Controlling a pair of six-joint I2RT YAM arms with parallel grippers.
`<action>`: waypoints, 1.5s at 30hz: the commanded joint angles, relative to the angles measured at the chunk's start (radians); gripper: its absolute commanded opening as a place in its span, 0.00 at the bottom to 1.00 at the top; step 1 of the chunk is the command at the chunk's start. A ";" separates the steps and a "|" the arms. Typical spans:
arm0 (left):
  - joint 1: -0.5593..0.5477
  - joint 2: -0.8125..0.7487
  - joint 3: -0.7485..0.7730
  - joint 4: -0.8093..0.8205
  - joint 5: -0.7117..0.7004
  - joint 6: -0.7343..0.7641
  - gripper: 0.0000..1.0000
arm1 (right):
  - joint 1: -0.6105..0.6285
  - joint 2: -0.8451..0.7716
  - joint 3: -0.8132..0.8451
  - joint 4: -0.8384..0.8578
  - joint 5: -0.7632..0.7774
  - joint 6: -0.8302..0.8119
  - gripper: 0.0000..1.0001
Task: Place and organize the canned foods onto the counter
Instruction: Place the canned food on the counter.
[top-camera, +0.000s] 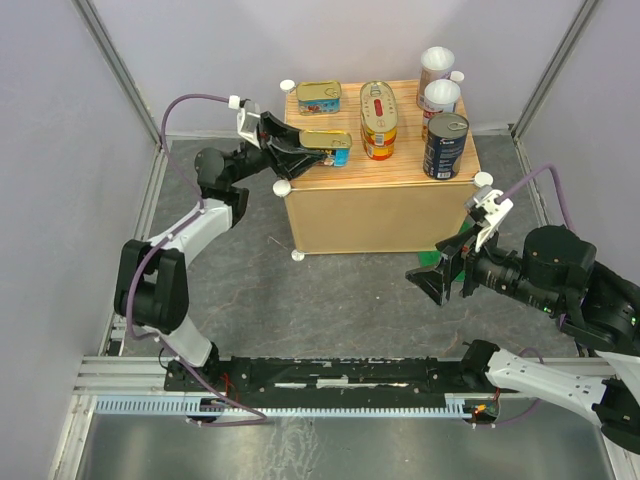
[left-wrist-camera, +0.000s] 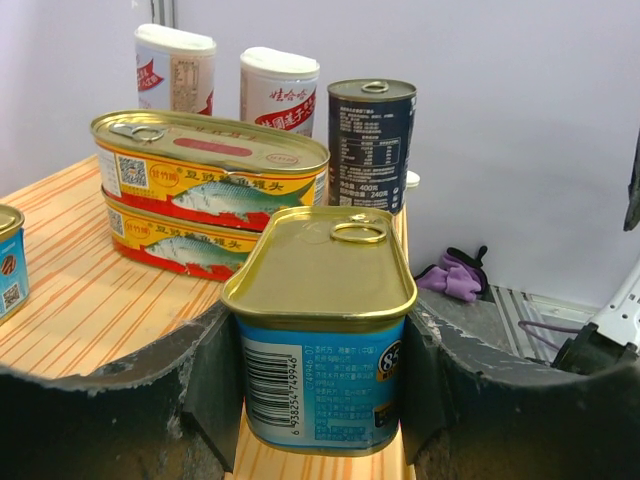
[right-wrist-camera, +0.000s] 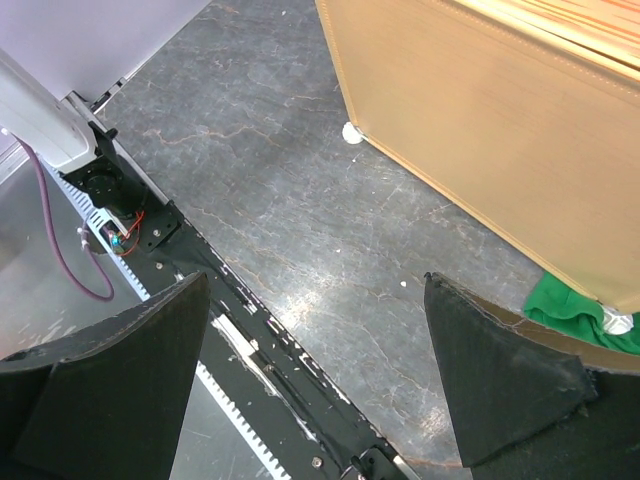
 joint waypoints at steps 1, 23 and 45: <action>0.014 0.028 0.084 0.118 -0.001 0.019 0.03 | -0.001 0.004 -0.005 0.035 0.025 -0.027 0.95; 0.053 0.182 0.191 0.202 0.053 -0.030 0.19 | -0.001 0.050 -0.008 0.051 0.063 -0.057 0.95; 0.070 0.194 0.198 0.065 0.052 0.042 0.54 | -0.001 0.061 -0.019 0.066 0.069 -0.053 0.95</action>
